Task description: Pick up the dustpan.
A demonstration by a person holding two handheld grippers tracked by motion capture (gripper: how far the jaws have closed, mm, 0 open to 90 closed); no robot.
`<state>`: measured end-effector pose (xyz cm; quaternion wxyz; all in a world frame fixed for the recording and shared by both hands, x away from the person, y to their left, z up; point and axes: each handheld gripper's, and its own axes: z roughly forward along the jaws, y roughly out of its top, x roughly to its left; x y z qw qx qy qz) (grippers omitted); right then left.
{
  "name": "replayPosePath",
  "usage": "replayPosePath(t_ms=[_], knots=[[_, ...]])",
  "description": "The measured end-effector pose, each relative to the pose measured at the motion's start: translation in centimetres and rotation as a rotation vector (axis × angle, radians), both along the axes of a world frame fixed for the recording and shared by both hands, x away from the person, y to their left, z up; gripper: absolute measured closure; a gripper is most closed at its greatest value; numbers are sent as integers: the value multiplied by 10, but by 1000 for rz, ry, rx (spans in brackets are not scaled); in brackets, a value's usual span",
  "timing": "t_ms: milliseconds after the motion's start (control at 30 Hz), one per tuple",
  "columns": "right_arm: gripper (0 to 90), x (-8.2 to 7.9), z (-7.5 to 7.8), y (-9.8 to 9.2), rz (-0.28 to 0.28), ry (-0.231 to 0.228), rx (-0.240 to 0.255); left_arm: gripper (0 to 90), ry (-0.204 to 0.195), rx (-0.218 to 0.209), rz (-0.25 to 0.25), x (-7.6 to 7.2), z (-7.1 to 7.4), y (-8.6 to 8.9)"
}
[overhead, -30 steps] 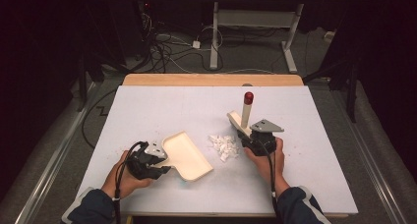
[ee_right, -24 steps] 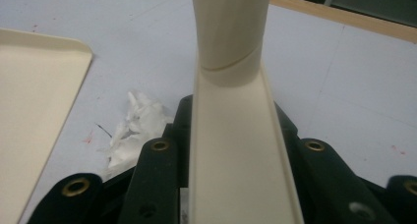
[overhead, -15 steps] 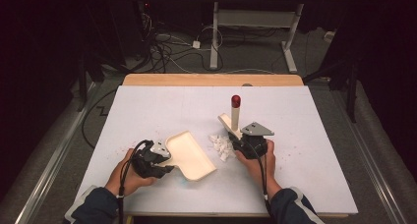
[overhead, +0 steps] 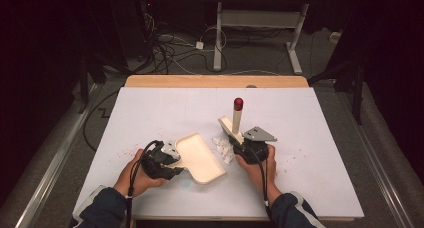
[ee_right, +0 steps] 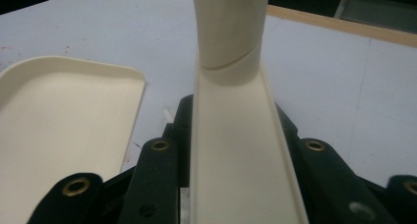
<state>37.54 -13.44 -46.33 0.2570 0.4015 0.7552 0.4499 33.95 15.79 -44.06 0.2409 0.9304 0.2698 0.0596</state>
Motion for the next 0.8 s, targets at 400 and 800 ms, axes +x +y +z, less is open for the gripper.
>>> replayPosePath(t_ms=[400,800], knots=[[671,-4,-1,3,0,-8,5,636,4,-2,6,1,1,-4],[672,-17,-1,25,69,-18,-14,635,5,-5,7,2,1,-14]])
